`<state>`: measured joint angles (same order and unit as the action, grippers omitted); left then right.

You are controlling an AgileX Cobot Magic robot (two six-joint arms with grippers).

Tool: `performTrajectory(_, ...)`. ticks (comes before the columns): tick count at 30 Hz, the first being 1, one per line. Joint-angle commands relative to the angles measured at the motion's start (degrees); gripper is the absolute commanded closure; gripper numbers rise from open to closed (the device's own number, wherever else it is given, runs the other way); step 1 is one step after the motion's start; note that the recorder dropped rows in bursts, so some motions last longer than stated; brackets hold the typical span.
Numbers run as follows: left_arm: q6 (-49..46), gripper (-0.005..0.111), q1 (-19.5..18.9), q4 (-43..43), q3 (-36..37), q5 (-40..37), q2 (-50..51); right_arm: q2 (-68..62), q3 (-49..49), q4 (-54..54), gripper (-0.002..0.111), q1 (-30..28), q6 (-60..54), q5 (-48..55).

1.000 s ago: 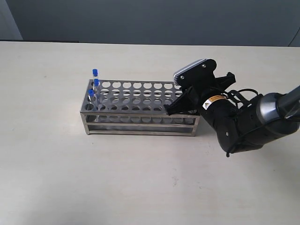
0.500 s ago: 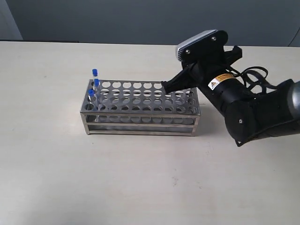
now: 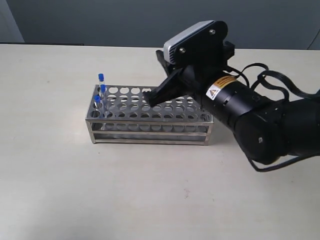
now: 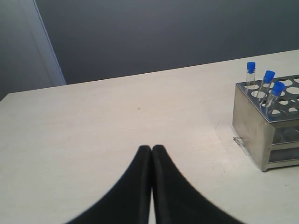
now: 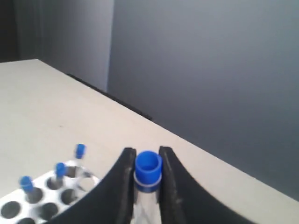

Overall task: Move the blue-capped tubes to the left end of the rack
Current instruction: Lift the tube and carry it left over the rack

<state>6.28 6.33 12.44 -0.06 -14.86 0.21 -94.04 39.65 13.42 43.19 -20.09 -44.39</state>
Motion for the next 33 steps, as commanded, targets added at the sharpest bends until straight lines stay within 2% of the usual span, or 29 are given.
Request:
performTrajectory(1, 0.2, 0.106, 0.0, 0.3, 0.1, 0.1, -0.2, 0.6, 0.1, -6.8, 0.108, 2.7, 11.3, 0.5)
performTrajectory(10, 0.2, 0.106, 0.0, 0.3, 0.1, 0.1, -0.2, 0.5, 1.0, -24.1, 0.109, 3.9, 28.1, 3.3)
performTrajectory(16, 0.2, 0.106, 0.0, 0.3, 0.1, 0.1, -0.2, 0.5, 6.6, -33.4, 0.109, 3.9, 35.3, 9.9)
performTrajectory(20, 0.2, 0.106, 0.0, 0.3, 0.1, 0.1, -0.2, -0.9, 8.6, -33.9, 0.109, 3.9, 35.3, 12.7)
performTrajectory(27, 0.2, 0.106, 0.0, 0.3, 0.1, 0.1, -0.2, -5.2, 8.9, -34.1, 0.109, 4.2, 35.3, 9.1)
performTrajectory(33, 0.2, 0.106, 0.0, 0.3, 0.1, 0.1, -0.2, -5.7, 12.7, -35.4, 0.109, 4.2, 35.3, 10.5)
